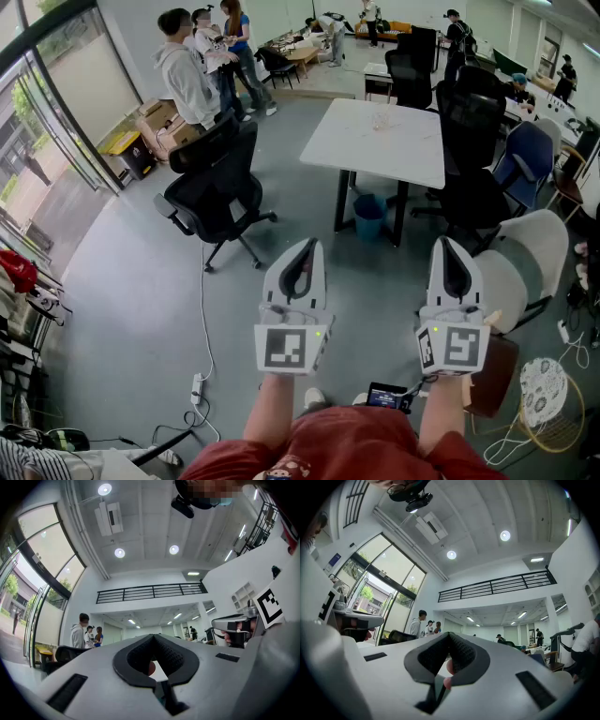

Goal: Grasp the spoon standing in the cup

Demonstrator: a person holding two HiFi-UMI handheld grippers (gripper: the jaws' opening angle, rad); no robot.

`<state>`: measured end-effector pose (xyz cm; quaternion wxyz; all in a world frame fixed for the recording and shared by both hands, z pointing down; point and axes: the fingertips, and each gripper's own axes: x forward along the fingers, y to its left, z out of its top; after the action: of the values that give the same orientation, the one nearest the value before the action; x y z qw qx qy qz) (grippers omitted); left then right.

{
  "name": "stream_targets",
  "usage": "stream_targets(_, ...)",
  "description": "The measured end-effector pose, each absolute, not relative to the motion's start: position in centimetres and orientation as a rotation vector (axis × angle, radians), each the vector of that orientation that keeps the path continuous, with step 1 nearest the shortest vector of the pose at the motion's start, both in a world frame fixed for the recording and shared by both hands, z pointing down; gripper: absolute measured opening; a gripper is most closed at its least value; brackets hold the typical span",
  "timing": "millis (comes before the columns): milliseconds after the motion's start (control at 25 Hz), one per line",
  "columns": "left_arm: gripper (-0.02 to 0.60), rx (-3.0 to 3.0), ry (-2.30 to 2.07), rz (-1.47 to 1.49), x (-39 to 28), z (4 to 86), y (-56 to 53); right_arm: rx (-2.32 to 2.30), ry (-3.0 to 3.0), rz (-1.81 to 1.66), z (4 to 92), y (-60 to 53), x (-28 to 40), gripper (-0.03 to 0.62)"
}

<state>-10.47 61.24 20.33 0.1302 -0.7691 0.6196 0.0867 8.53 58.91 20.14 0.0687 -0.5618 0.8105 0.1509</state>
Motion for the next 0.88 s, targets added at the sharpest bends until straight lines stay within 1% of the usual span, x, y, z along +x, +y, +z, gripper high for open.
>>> stream_targets(640,0.009,-2.237,1.819,0.232,-8.3,20.5,61.4,-1.68,2.509,0.391,21.9,58.8,9.9,0.012)
stream_targets(880,0.009,-2.267,1.819,0.214,-5.5,21.6,61.3,-1.689,2.494,0.334,23.1,59.0,12.7,0.012)
